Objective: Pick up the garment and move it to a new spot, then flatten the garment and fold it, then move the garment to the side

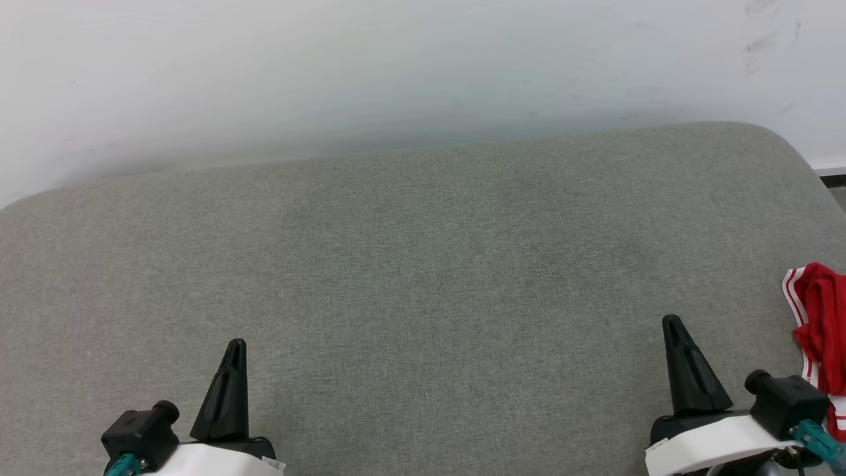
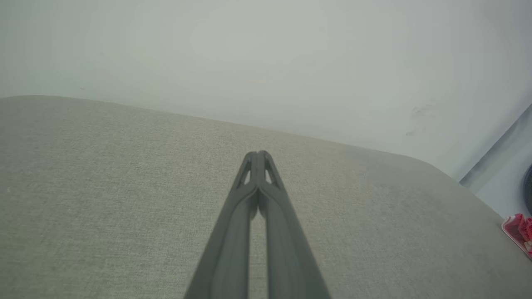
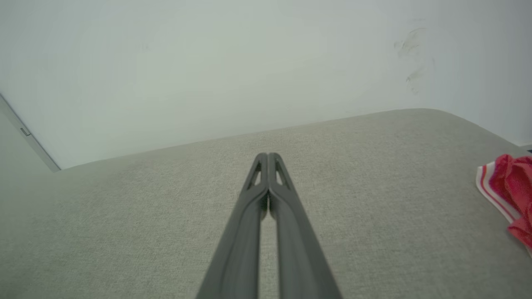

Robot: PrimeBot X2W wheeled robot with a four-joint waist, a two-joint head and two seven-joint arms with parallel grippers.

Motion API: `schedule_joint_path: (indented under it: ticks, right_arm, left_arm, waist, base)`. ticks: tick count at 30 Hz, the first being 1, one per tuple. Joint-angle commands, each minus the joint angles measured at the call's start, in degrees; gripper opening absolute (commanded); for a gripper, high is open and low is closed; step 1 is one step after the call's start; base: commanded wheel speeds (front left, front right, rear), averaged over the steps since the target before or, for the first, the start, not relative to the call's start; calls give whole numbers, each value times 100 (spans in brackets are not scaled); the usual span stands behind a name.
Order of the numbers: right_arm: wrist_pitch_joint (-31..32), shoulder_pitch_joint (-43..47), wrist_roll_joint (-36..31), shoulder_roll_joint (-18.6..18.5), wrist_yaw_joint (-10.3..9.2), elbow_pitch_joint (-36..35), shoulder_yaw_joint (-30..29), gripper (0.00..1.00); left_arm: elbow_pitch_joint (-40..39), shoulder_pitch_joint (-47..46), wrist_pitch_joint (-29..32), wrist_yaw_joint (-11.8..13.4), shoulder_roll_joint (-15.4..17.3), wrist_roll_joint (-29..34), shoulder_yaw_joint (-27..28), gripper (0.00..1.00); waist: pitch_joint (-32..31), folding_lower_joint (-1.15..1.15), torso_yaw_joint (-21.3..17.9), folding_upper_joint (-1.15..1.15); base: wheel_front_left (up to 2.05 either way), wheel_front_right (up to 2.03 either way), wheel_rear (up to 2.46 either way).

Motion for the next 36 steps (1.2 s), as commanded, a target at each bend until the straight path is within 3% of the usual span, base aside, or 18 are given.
schedule_joint_path:
  ticks: [1, 36]
  right_arm:
    - [50, -95, 312, -31, 0, -66, -14, 0]
    - [746, -371, 3700, -153, -1, 227, -171, 0]
  left_arm:
    - [-54, -115, 44, 6, 19, -270, 18, 0]
    - [421, -532, 801, -5, 54, -3336, 125, 0]
  waist:
    - [-2, 0, 5, 0]
    - [-55, 0, 108, 0]
  base:
    - [0, 0, 0]
    - [0, 0, 0]
